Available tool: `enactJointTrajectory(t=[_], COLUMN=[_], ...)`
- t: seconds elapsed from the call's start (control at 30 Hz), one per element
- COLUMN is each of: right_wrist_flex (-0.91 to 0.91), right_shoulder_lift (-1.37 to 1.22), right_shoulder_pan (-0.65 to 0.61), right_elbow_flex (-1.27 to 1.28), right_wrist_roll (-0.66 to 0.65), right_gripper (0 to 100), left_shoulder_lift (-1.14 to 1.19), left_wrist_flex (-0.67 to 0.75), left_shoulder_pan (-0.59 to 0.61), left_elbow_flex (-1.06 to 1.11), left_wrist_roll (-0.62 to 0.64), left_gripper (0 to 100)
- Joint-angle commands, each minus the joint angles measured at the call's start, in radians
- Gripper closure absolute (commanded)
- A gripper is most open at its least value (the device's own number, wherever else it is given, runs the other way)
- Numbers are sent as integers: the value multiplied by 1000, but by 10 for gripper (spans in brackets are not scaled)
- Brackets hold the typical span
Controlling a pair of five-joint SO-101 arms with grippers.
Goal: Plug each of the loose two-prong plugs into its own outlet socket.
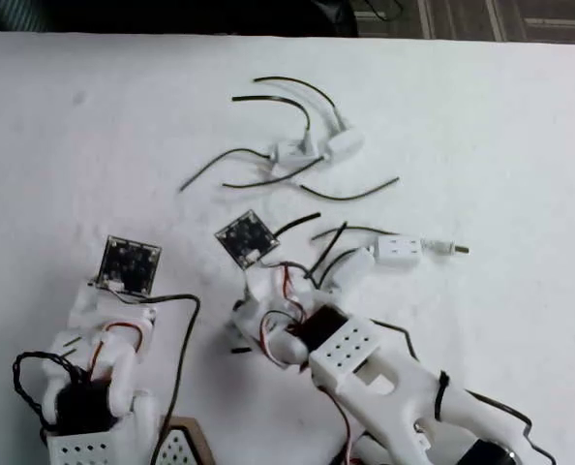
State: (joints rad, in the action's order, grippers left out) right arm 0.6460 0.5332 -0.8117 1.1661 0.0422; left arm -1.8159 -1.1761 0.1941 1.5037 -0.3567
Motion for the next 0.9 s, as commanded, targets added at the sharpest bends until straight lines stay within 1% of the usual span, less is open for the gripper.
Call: enactJointTrajectory(t=[0.0,0.23,0.3,0.4,0.47,0.63,0.77,0.87], right_wrist_flex=[85,93,99,160,200,213,214,214], right_shoulder_lift=[-2,-2,-1,5,5,5,5,7], right_shoulder_pan=[-2,-2,-5,-1,1,-1,1,1], right_elbow_flex=[20,46,58,69,69,69,68,60], right_wrist_roll=[9,0,-46,-129,-149,-150,-235,-261], right_gripper=[981,981,981,981,981,981,978,950], left_shoulder_lift=[-5,-5,-5,-5,-5,-5,-5,-5], left_wrist_flex=[14,14,14,14,14,14,14,14], left_shoulder_pan=[7,8,10,10,10,10,10,10], left_elbow_flex=[-3,-3,-3,-3,-3,-3,-3,-3], left_wrist_roll=[-6,-6,-6,-6,-6,-6,-6,-6], left_gripper=[980,980,980,980,980,980,980,980])
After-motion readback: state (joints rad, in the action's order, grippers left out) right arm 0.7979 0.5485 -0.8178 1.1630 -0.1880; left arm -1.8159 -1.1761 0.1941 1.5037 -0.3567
